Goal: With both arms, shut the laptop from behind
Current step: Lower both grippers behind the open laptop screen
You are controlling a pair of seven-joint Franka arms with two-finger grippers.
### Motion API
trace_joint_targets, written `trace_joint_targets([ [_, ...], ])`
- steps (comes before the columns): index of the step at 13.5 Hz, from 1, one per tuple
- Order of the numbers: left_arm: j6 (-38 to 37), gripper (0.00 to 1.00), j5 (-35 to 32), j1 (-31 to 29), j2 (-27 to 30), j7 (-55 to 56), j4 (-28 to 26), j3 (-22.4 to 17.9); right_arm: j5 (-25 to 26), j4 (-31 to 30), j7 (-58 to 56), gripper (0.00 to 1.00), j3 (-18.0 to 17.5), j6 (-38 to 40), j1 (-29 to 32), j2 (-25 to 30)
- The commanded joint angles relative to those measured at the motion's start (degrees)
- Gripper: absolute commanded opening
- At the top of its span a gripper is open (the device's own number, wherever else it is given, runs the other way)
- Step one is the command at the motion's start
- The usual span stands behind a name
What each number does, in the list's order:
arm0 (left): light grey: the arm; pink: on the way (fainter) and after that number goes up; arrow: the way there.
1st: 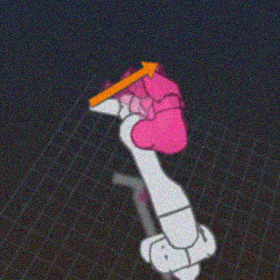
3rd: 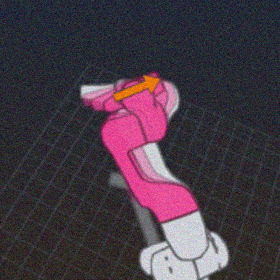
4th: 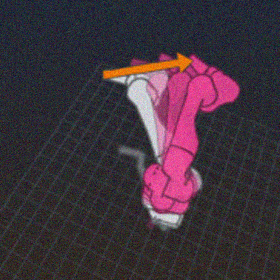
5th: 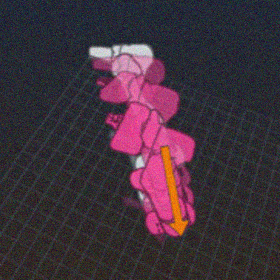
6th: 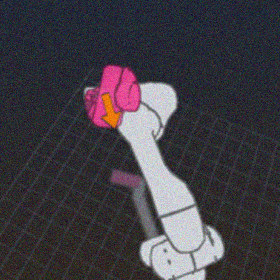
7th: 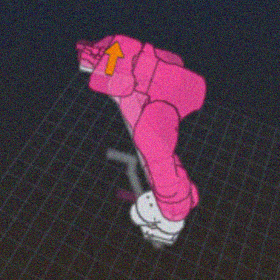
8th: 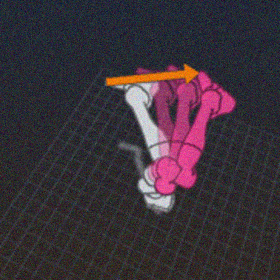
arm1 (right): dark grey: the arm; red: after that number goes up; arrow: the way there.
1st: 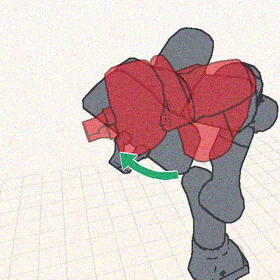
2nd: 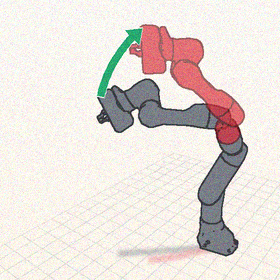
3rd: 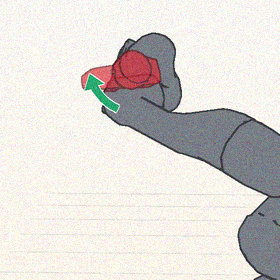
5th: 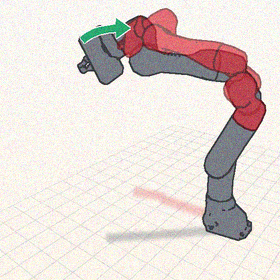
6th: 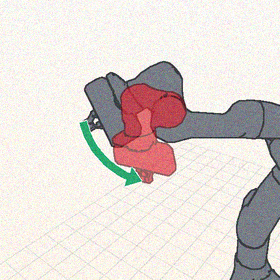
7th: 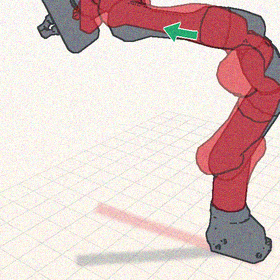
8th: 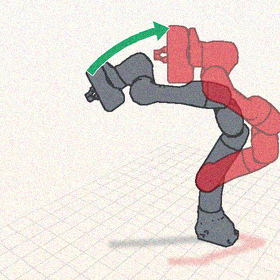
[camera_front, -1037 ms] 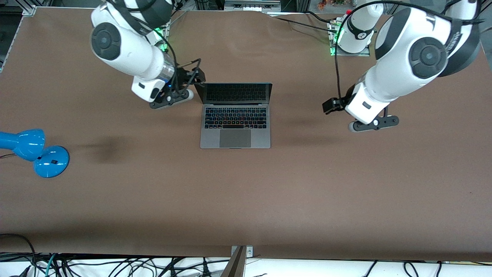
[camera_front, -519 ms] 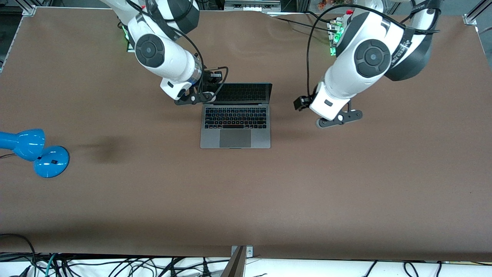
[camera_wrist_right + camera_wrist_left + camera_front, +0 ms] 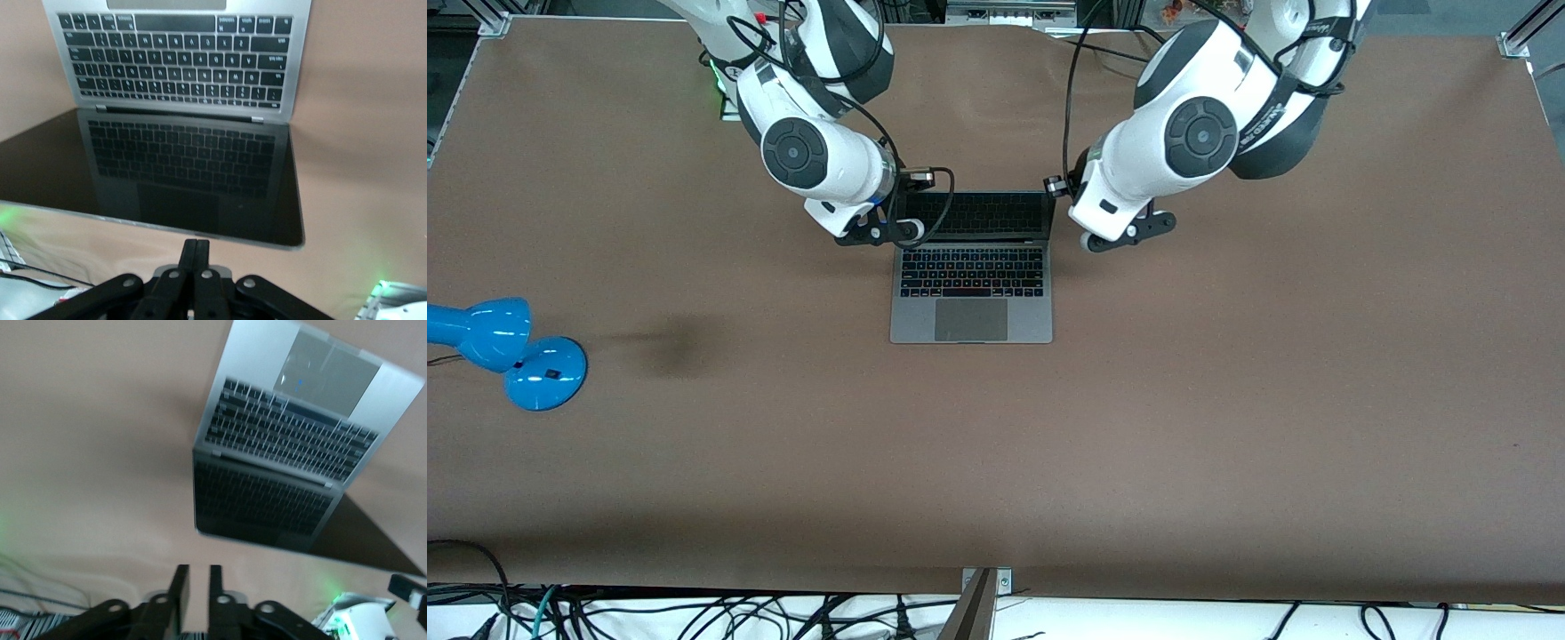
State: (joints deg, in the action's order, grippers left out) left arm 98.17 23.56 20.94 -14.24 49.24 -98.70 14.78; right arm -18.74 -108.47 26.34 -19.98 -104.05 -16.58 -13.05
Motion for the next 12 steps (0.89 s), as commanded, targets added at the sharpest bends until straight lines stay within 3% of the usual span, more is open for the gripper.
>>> trace_joint_targets([
  [1,0.09,0.00,1.58,0.16,0.09,-0.20,-3.07,0.95,-0.16,-0.69,0.03,0.00,0.03,1.40,-0.12,1.09],
  [9,6.15,0.00,0.70,0.94,-5.62,-0.38,-3.69,1.21,0.11,-2.72,-3.57,0.00,0.11,2.19,-0.82,0.65],
  [12,8.35,0.00,0.61,0.95,-7.29,-0.46,-3.25,1.12,1.07,-2.63,-9.35,0.00,3.18,1.57,-0.64,0.65],
])
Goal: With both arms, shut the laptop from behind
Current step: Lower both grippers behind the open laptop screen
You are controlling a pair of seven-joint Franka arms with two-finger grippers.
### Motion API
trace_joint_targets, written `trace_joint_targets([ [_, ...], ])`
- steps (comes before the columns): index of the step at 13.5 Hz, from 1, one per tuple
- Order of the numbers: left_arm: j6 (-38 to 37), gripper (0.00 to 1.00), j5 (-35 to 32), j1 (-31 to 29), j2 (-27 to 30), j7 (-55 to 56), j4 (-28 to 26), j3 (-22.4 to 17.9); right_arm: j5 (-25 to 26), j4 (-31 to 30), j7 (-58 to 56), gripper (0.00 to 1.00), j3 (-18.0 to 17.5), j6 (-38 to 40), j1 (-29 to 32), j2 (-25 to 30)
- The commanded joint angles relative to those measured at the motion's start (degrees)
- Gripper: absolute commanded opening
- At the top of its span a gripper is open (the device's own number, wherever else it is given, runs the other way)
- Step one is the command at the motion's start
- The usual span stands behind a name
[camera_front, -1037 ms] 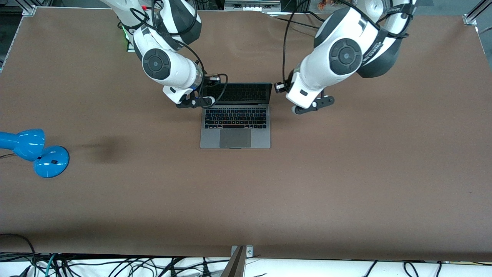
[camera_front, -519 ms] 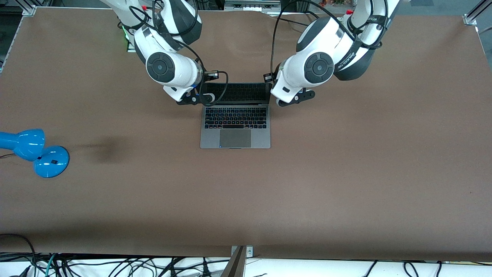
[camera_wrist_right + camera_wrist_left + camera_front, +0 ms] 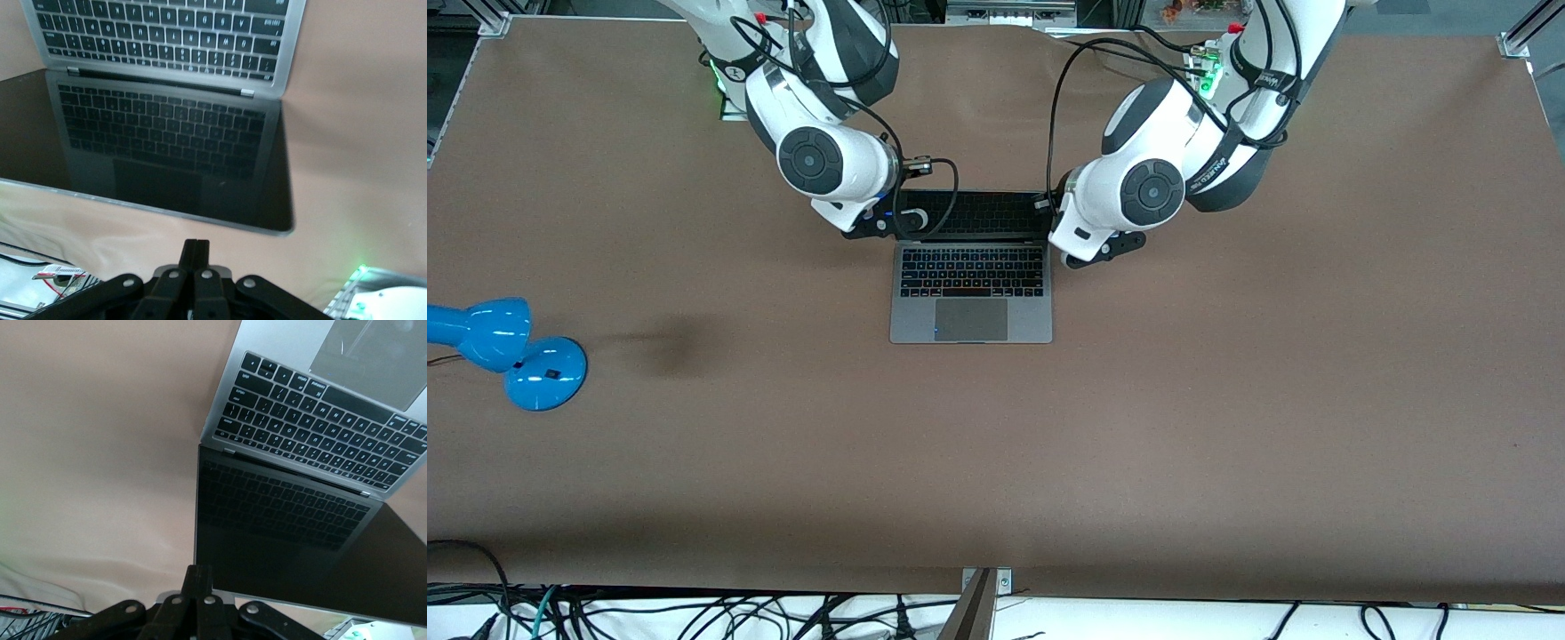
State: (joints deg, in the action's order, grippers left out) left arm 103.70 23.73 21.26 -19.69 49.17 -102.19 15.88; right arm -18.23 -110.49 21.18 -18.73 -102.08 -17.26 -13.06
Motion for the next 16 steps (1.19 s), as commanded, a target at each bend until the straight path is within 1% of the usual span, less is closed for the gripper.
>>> trace_joint_targets([
  [1,3.35,0.00,0.35,0.62,-2.20,-0.39,0.32,0.03,0.56,-0.43,-5.61,0.00,2.99,-0.49,0.04,0.41],
  [3,3.70,0.00,-0.52,0.62,-2.64,-0.39,0.67,0.03,0.56,-0.16,-6.85,0.00,4.31,-1.80,0.04,0.05],
  [6,3.71,0.00,-0.88,0.27,-2.64,-0.39,0.85,0.03,0.56,-0.16,-7.29,0.00,4.49,-4.79,-0.05,-0.21],
  [14,3.88,0.00,-0.79,0.01,-3.78,-2.24,1.99,-1.28,0.56,-0.16,-7.29,0.00,4.41,-6.38,-0.05,-0.74],
  [16,3.79,0.00,-0.79,-0.08,-5.00,-2.24,4.61,-1.72,0.56,-0.16,-7.38,0.00,4.41,-7.25,-0.05,-0.91],
])
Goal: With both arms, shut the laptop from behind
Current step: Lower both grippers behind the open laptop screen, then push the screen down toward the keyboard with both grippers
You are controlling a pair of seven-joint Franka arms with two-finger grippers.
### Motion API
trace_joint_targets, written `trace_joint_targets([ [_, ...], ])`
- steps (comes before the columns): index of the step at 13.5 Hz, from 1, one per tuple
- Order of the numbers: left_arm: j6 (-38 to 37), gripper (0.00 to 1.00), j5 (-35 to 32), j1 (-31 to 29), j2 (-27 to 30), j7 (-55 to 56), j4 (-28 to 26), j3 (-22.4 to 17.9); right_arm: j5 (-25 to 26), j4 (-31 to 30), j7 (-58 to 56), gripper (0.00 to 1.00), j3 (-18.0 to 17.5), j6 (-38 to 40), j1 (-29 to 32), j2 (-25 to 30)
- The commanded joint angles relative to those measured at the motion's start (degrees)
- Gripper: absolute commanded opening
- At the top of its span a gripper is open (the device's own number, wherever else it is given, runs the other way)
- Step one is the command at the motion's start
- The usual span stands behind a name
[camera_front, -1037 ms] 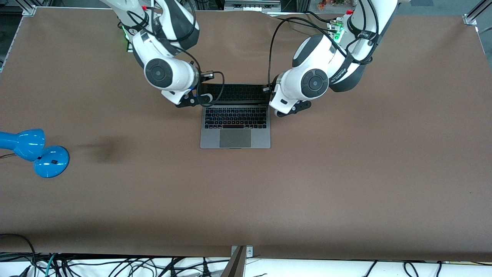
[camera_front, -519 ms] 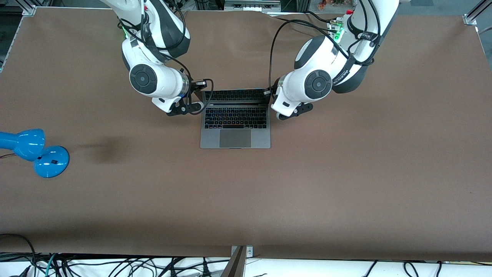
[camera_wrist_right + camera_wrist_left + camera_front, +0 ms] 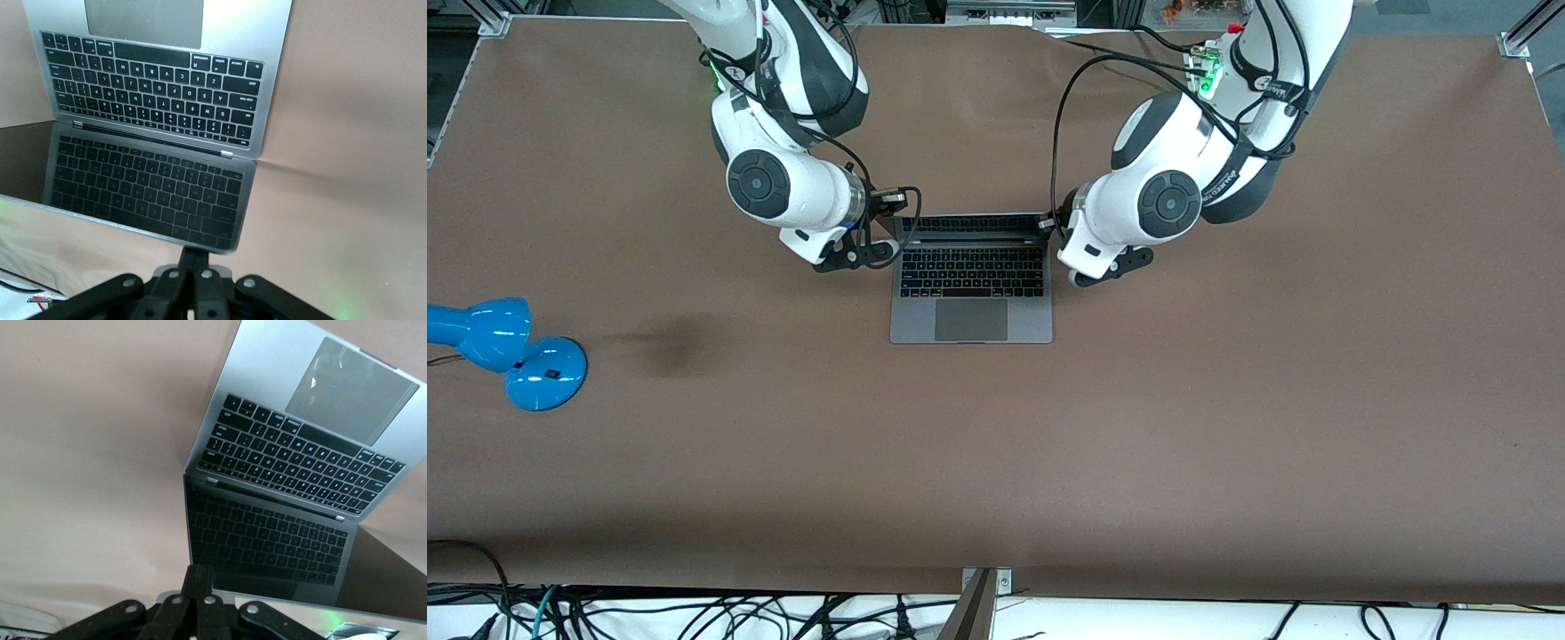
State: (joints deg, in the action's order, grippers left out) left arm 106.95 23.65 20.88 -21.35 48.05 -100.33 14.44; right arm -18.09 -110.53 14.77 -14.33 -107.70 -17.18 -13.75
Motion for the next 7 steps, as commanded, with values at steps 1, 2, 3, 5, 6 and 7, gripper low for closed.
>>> trace_joint_targets([
  [1,0.54,0.00,-0.71,0.04,-3.96,-1.11,3.29,-0.46,0.43,-0.13,-0.97,0.00,0.01,-2.24,-0.13,-0.31],
  [2,0.54,0.00,-0.71,-0.05,-5.10,-1.11,4.34,-0.46,0.43,-0.13,-1.14,0.00,0.01,-3.03,-0.13,-0.57],
  [3,0.54,0.00,-0.71,-0.05,-5.81,-1.11,5.22,-0.46,0.43,-0.13,-1.32,0.00,0.09,-4.00,-0.13,-0.83],
  [5,0.54,0.00,-0.71,-0.05,-6.78,-1.11,6.46,-1.07,0.43,-0.13,-1.41,0.00,0.09,-5.50,-0.22,-1.27],
  [6,0.54,0.00,-0.71,-0.05,-7.30,-1.11,6.72,-1.25,0.43,-0.04,-1.41,0.00,0.09,-5.50,-0.22,-1.45],
  [7,0.54,0.00,-0.80,-0.05,-7.66,-1.11,6.73,-1.34,0.43,0.05,-1.49,0.00,0.09,-5.93,-0.22,-1.63],
])
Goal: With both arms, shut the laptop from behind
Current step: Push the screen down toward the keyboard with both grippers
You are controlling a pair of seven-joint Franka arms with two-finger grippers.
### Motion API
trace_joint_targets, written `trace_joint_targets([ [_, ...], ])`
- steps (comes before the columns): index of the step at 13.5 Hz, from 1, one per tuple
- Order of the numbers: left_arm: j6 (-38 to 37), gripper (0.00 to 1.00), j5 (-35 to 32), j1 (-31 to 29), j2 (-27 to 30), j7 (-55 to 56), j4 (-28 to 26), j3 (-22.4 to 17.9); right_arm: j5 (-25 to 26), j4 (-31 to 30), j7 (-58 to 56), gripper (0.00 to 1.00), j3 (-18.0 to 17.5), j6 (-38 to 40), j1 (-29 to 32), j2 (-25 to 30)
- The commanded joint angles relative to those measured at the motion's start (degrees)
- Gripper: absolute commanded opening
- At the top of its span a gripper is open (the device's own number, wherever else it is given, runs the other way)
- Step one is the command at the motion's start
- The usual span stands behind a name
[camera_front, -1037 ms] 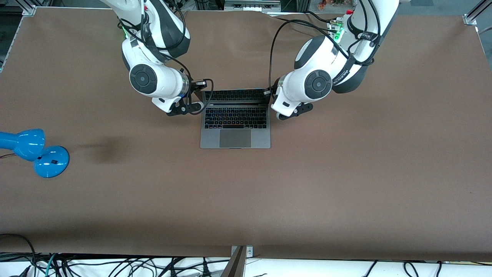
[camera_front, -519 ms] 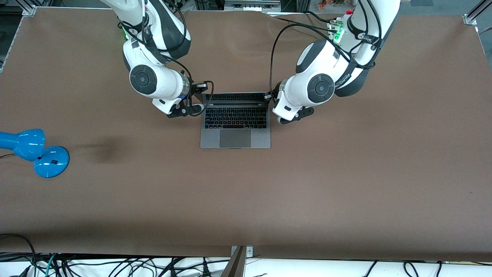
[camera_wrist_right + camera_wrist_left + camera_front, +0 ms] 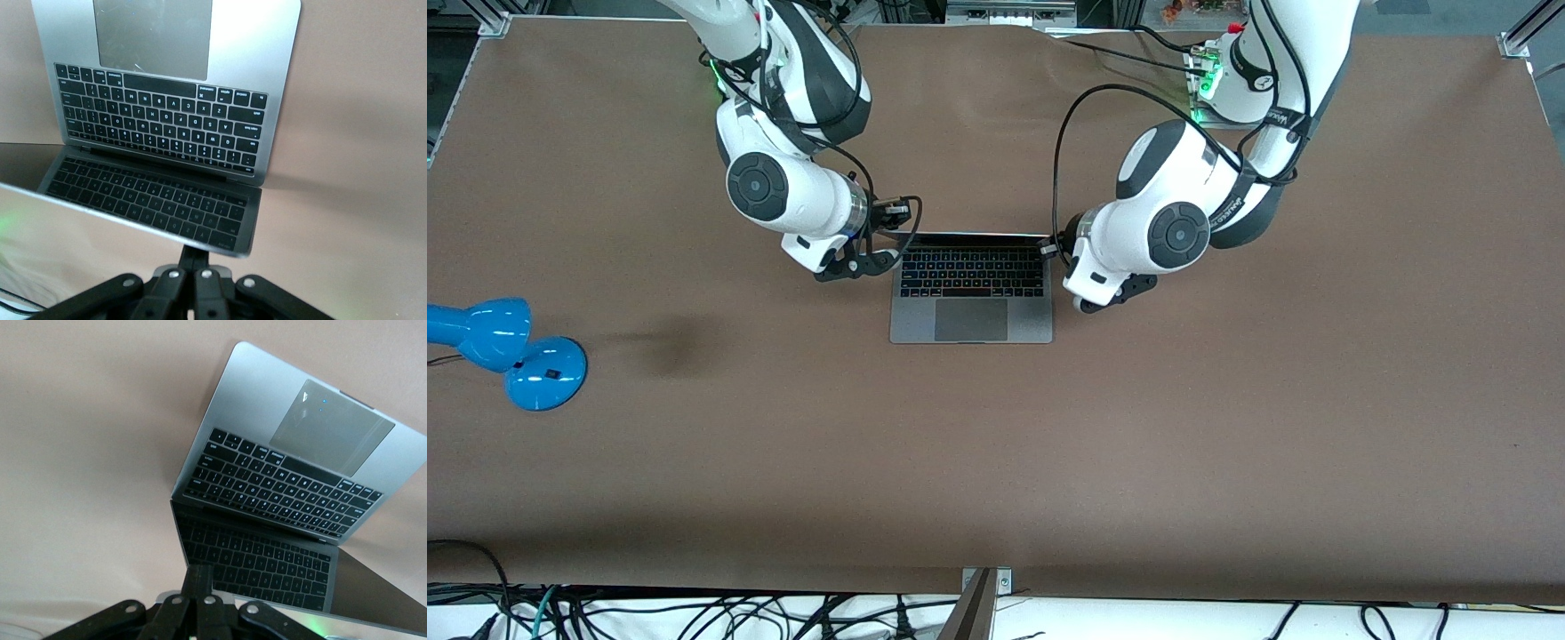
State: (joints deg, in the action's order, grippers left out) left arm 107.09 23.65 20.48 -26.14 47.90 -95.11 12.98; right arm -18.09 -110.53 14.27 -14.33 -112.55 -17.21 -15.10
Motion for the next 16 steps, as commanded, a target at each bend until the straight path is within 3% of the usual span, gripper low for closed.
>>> trace_joint_targets([
  [1,0.40,0.00,-1.67,0.35,-3.30,-0.96,1.60,-0.06,0.43,0.05,-1.00,0.00,0.09,-2.13,-0.19,-0.36],
  [16,4.45,0.00,-2.82,0.44,-11.74,-0.79,7.65,-1.47,3.94,6.11,-6.45,0.00,1.41,-9.17,-0.37,-9.41],
])
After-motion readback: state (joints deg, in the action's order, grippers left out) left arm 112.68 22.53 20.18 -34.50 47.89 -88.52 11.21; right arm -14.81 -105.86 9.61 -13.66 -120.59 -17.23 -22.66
